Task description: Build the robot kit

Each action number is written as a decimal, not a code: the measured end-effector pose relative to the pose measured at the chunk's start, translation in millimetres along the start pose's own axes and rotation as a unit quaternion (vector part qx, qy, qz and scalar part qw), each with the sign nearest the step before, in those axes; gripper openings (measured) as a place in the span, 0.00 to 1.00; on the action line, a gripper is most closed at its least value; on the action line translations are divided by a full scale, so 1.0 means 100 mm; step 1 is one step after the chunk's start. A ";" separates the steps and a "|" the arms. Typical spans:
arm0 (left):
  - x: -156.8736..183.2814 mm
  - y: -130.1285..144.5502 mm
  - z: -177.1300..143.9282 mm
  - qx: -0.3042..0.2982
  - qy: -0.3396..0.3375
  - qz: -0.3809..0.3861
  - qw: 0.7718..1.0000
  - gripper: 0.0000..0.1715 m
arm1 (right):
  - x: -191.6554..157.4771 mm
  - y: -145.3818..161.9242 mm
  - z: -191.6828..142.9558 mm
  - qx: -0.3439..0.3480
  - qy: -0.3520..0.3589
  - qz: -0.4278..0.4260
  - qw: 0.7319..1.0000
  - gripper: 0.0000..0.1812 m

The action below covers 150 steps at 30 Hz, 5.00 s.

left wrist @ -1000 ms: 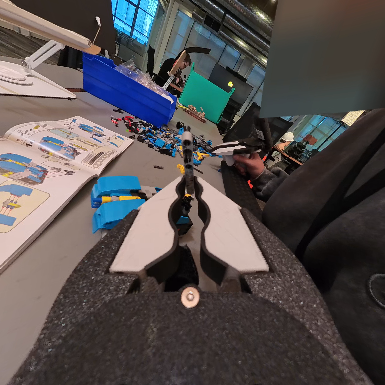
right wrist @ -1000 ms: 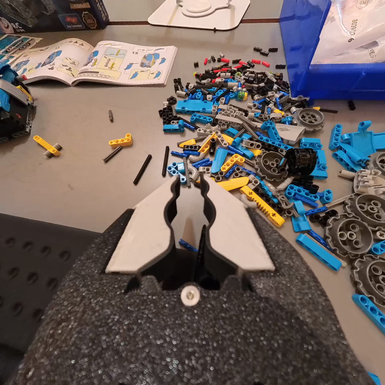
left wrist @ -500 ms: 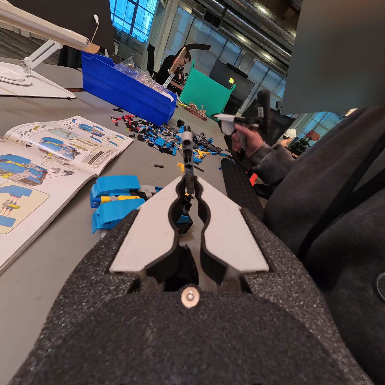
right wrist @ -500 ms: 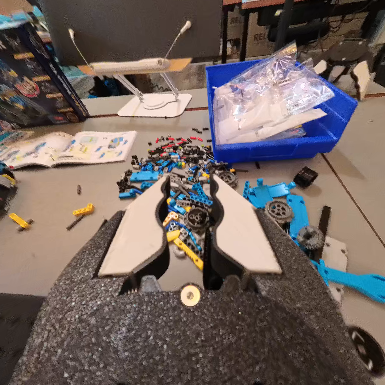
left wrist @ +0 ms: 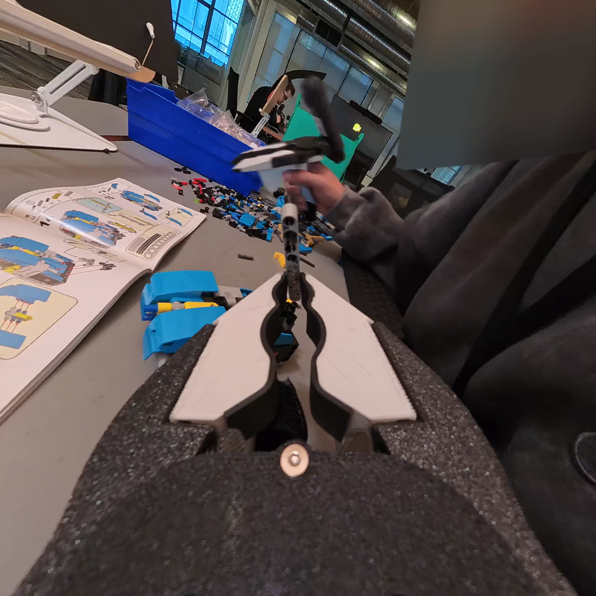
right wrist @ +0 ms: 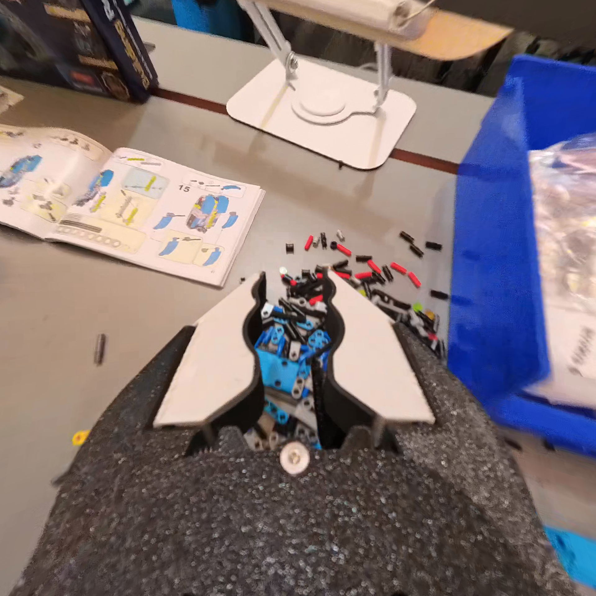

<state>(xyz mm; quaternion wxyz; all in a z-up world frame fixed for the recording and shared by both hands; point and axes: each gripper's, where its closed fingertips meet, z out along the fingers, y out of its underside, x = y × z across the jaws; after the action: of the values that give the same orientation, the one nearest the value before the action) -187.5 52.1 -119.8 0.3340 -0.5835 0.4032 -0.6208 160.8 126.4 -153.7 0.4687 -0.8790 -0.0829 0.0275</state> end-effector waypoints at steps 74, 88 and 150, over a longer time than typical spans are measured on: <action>-0.34 -0.13 -0.21 -0.044 -0.340 0.286 0.895 0.04 | -3.80 -0.41 -0.14 0.006 -0.476 -0.032 0.879 0.02; -0.25 -0.16 -0.16 -0.045 -0.342 0.343 0.874 0.04 | -3.86 -0.27 -0.16 -0.017 -0.467 -0.009 0.884 0.02; -0.96 -0.93 -1.73 0.101 -0.409 0.189 0.887 0.04 | -4.25 -0.01 1.21 -0.227 -0.421 -0.499 0.722 0.06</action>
<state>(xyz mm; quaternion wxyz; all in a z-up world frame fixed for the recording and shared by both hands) -345.4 198.5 -79.3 0.6376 -0.6612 0.2686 -0.2899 -273.0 153.7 -232.9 0.1177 -0.6882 -0.7025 0.1376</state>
